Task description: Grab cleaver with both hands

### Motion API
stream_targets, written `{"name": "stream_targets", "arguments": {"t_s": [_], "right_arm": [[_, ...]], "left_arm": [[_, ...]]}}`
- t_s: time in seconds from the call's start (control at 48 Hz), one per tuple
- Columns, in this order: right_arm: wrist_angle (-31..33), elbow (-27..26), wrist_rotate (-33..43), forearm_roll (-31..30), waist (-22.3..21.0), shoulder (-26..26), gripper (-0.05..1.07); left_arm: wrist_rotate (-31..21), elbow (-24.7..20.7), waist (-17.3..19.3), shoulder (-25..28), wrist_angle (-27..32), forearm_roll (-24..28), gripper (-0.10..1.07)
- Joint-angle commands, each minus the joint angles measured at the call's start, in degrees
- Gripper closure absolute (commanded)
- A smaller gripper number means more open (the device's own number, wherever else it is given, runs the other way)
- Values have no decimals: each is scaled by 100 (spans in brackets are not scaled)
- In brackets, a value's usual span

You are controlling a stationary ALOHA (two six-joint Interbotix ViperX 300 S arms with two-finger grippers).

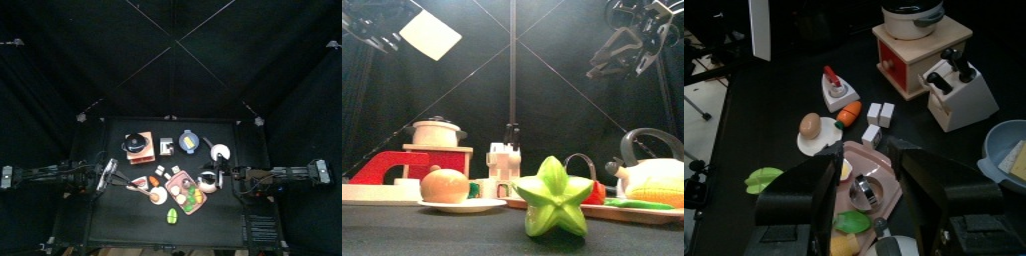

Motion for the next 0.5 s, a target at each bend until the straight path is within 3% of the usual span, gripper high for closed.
{"name": "stream_targets", "arguments": {"t_s": [0.0,0.25,0.479], "right_arm": [[-44,-53,18,9,0,18,24],[-624,35,211,694,158,290,24],[-1626,-220,220,923,176,967,24]], "left_arm": [[105,-62,-26,35,-26,-141,42],[589,-88,-53,44,-26,-360,42],[1529,-44,-255,510,-97,-1310,42]]}}
